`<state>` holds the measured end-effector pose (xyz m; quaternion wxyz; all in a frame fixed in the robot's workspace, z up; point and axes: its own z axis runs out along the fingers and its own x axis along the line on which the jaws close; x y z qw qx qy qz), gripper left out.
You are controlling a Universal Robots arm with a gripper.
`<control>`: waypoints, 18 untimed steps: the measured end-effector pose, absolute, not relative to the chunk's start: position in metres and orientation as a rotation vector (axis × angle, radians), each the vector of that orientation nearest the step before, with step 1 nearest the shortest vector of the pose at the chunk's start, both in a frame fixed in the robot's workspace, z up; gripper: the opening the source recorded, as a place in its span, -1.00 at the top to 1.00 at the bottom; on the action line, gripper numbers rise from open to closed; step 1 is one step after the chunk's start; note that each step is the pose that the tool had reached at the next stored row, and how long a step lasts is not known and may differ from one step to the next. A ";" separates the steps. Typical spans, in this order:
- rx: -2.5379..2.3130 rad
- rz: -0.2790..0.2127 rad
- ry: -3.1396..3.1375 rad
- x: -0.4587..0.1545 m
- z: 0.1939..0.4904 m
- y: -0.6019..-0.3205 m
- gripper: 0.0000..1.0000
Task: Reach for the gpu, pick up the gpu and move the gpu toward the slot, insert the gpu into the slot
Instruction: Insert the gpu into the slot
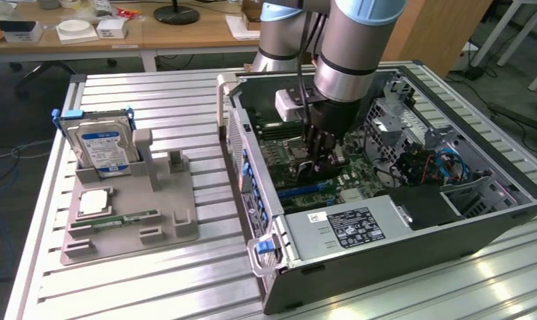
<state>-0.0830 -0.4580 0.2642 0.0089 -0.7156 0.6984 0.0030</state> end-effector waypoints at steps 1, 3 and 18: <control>-2.236 0.010 2.182 -0.083 0.264 -0.458 0.47; -2.235 0.010 2.182 -0.084 0.263 -0.458 0.47; -2.235 0.010 2.182 -0.085 0.255 -0.458 0.47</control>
